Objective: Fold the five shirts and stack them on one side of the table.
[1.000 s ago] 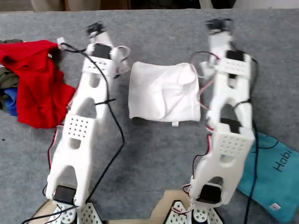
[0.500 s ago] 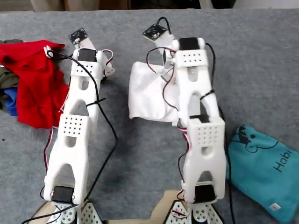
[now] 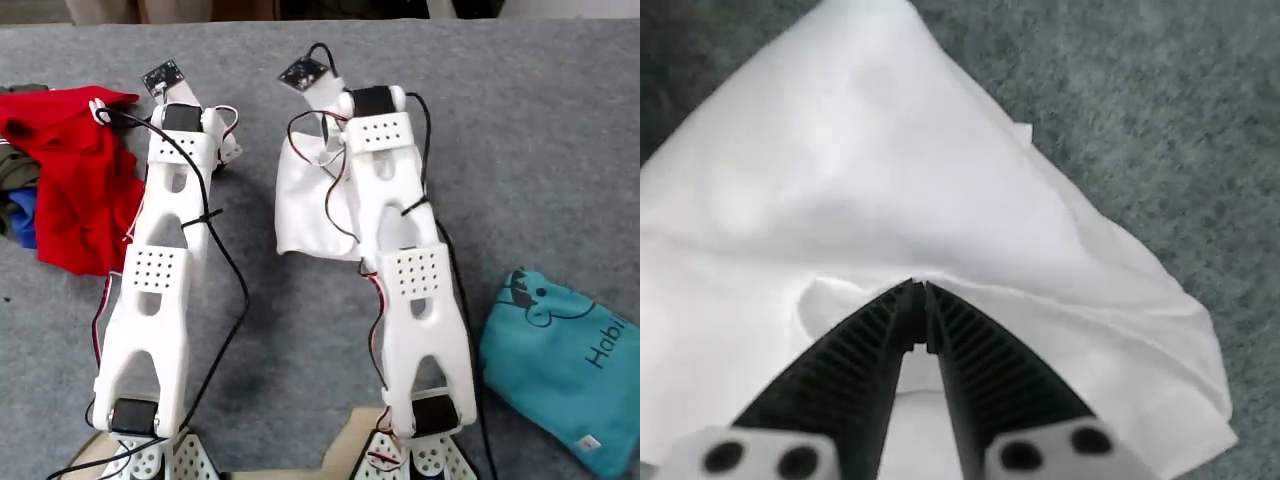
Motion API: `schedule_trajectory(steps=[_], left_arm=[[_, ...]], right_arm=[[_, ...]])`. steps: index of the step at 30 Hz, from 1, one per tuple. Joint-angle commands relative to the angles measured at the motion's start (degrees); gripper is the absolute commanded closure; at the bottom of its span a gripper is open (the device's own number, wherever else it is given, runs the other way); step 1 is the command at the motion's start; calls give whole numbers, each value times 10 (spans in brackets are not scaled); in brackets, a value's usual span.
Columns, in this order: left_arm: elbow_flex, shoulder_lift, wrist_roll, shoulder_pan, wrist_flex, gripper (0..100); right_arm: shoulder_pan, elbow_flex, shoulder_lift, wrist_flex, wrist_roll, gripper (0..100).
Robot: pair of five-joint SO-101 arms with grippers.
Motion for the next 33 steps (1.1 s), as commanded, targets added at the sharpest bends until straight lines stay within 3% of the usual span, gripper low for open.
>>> schedule_trajectory(steps=[1, 9, 17, 24, 33], left_arm=[[-26, -8, 3, -7, -11, 980], [-27, -8, 3, -6, -11, 980], [-27, -8, 3, -6, -11, 980], [-27, -8, 3, -6, -11, 980], [-27, -8, 3, -5, -11, 980]], right_arm=[[19, -48, -2, 46, -7, 994], [71, -30, -32, 77, 5, 994], [113, 175, -124, 76, 54, 994], [204, 297, -201, 74, 98, 994], [291, 304, -207, -25, 123, 994]])
